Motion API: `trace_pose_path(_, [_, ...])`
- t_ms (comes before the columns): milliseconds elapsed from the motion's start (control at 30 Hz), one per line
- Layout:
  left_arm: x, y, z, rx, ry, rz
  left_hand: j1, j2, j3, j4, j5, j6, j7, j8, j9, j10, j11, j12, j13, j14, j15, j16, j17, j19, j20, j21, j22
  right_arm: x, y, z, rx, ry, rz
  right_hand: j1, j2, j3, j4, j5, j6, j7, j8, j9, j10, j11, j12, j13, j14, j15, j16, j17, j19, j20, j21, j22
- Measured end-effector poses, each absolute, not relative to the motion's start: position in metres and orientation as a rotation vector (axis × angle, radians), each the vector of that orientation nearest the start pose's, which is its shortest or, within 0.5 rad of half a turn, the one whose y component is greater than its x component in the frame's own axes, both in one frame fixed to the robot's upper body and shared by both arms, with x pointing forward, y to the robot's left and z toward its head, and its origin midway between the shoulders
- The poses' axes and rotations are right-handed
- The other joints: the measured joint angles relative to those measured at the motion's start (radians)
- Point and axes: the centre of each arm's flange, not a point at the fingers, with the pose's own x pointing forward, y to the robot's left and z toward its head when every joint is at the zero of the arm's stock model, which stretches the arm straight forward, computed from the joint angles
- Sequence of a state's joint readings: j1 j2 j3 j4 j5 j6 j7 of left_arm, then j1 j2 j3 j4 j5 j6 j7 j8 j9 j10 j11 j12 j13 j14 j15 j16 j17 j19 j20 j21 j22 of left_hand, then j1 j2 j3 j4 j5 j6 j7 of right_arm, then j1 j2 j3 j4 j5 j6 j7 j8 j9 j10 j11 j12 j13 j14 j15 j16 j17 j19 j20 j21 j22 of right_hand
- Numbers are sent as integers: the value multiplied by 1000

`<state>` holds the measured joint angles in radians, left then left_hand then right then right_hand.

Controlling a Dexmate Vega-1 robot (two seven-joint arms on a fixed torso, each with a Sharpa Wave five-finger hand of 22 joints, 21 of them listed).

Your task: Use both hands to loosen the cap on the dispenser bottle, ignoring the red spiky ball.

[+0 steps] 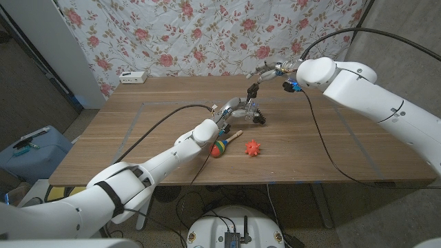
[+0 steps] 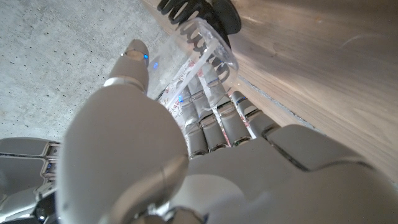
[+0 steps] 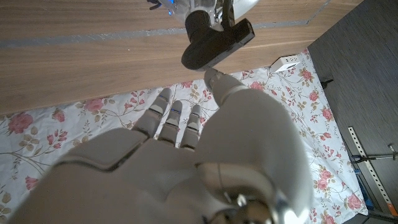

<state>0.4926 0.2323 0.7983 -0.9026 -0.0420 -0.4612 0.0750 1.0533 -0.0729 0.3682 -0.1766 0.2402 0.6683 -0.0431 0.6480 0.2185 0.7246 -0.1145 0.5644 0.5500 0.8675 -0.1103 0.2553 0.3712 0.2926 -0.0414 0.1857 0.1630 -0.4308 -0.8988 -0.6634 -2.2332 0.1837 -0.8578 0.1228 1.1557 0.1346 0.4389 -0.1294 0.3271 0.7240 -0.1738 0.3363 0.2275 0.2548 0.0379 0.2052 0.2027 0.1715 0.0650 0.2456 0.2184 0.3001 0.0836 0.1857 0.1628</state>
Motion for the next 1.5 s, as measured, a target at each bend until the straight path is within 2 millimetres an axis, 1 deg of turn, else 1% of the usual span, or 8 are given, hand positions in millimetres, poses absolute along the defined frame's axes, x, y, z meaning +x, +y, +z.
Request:
trace_pose_path(267, [680,61,-17,598,-744,-438,0,0,0,0,0,0,0,3,-4,0,0,2,0,1,1,-1,3,0,0,0,0,502,-168,153,-1019,-433,188,-193,-41,-96,65,-43,-44,94,-23,5,1,36,0,0,20,31,-10,-9,31,21,0,3])
trace_pose_path(467, [680,63,-16,598,-748,-429,0,0,0,0,0,0,0,4,-5,0,0,2,0,1,1,-1,3,0,0,0,0,499,-165,153,-1037,-444,152,-328,-89,-158,106,-81,-49,124,-23,8,7,51,0,0,30,52,-17,-14,47,36,8,3])
trace_pose_path(600, [680,64,-16,601,-750,-422,0,0,0,0,0,0,0,4,-5,0,0,2,-1,1,1,-1,3,0,0,0,0,498,-163,153,-1055,-442,125,-407,-116,-192,130,-99,-47,141,-30,8,13,63,0,0,39,61,-18,-14,60,35,8,3])
trace_pose_path(700, [680,64,-16,601,-752,-420,0,0,0,0,0,0,0,4,-5,0,0,2,-1,1,1,-1,2,0,0,0,0,498,-163,153,-1068,-437,95,-455,-143,-215,138,-104,-36,151,-29,6,24,73,0,0,58,60,-18,-14,79,31,8,3])
trace_pose_path(967, [681,65,-14,608,-766,-408,0,0,3,-3,-2,0,0,3,-5,5,5,2,-1,1,1,-1,2,0,0,0,0,497,-150,152,-1131,-415,41,-516,-191,-245,146,-117,-30,182,-33,5,37,86,0,0,82,60,-18,-19,122,46,14,3])
trace_pose_path(1167, [682,65,-11,616,-779,-401,0,0,3,-3,-2,0,0,7,-5,5,5,0,0,1,1,-1,2,0,0,0,0,498,-143,153,-1181,-377,-6,-556,-198,-260,156,-118,-4,208,-25,8,44,93,0,0,96,63,-18,-19,156,49,18,3])
trace_pose_path(1300, [683,64,-10,619,-786,-396,0,0,3,-3,-2,0,0,8,-5,5,5,6,0,3,3,-1,2,0,0,0,0,497,-134,155,-1229,-353,-30,-566,-199,-264,160,-118,3,215,-21,12,49,98,0,0,96,63,-18,-16,156,49,18,3])
trace_pose_path(1500, [684,63,-9,621,-793,-391,0,0,7,-7,-2,0,0,8,-5,5,5,6,0,6,-1,-5,6,0,0,0,0,498,-134,155,-1250,-315,-66,-582,-201,-267,163,-118,12,224,-21,12,53,102,0,0,102,65,-18,-16,167,49,18,3])
